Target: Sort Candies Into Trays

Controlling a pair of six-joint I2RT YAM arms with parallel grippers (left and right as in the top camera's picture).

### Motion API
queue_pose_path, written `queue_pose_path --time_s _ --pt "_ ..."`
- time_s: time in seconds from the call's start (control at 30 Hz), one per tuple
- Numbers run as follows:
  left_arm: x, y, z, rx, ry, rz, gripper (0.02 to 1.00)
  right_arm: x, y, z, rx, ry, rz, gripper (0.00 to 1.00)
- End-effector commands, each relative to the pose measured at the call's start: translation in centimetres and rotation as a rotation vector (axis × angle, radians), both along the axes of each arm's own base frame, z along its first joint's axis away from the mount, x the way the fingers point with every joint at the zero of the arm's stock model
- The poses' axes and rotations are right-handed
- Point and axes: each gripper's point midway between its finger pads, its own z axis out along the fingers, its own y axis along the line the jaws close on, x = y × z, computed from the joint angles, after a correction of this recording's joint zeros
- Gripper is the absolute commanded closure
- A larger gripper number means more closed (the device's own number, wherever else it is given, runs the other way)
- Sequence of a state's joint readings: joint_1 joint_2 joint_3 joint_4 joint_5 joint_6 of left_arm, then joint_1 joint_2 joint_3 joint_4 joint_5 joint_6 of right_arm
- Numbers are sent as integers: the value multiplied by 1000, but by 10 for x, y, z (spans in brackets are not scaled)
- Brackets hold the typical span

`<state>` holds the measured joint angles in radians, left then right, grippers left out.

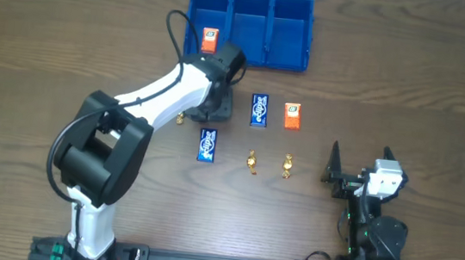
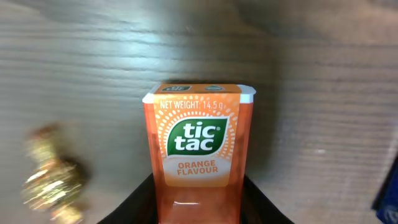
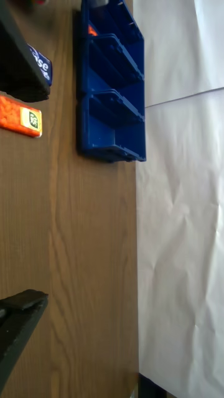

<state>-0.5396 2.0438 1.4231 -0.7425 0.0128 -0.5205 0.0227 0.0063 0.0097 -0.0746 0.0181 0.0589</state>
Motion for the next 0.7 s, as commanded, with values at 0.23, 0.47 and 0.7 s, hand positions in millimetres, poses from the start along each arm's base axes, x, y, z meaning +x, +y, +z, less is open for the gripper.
queue_pose_path --time_s 0.23,0.47,0.7 --pt "152 29 182 -1 -400 31 691 0 -1 -2 -11 4 -4 5" --pt "176 26 113 -4 -269 0 612 0 -1 -2 -11 4 -4 3" --pt "171 12 169 -69 -363 -13 134 0 -1 -2 -11 4 -4 3"
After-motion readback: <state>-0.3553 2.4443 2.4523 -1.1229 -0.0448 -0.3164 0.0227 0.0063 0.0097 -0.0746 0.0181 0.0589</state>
